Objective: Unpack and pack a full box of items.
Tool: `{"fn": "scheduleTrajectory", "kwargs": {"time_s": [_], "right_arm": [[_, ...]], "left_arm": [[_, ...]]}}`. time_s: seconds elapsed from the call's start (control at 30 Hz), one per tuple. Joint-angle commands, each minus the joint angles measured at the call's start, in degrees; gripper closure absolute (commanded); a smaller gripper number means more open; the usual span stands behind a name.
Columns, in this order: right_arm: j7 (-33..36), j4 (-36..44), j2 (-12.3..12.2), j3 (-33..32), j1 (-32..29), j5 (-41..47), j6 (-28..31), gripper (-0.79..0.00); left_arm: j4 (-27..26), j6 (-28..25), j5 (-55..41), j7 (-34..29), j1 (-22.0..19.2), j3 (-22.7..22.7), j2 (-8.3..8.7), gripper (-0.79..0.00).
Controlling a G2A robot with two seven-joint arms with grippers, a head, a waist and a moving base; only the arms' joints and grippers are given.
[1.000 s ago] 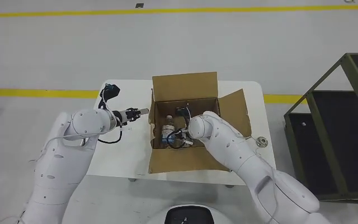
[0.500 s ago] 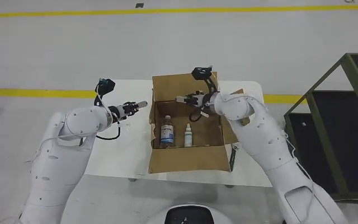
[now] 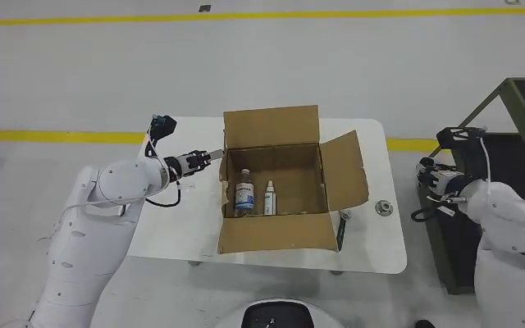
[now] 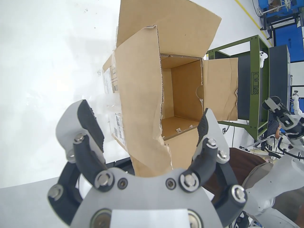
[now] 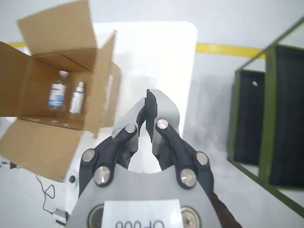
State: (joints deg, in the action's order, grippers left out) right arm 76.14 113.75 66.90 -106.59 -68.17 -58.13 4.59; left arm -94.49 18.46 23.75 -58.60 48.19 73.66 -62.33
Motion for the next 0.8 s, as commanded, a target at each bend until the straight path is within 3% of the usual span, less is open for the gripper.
{"fn": "scheduleTrajectory", "kwargs": {"time_s": [0.0, 0.17, 0.47, 0.6, 0.77], "right_arm": [[4.0, -1.3, -0.6, 1.7, -0.5, -6.3, 3.3, 0.000], [9.3, -4.7, -1.3, 8.4, 0.2, -16.4, 8.4, 0.000], [6.0, -12.5, -0.9, 17.2, -0.1, -18.7, 7.6, 0.000], [-1.2, -10.6, -0.5, 10.9, -4.8, -11.3, -4.1, 0.000], [-5.5, -9.6, 0.2, 9.0, -8.9, -1.6, -11.8, 0.000]], "left_arm": [[0.0, 0.0, 0.0, 0.0, 0.0, 0.0, 0.00, -0.785], [0.0, 0.0, 0.0, 0.0, 0.0, 0.0, 0.00, -0.785], [0.0, 0.0, 0.0, 0.0, 0.0, 0.0, 0.00, -0.785], [0.0, 0.0, 0.0, 0.0, 0.0, 0.0, 0.00, -0.785], [0.0, 0.0, 0.0, 0.0, 0.0, 0.0, 0.00, -0.785]]}}
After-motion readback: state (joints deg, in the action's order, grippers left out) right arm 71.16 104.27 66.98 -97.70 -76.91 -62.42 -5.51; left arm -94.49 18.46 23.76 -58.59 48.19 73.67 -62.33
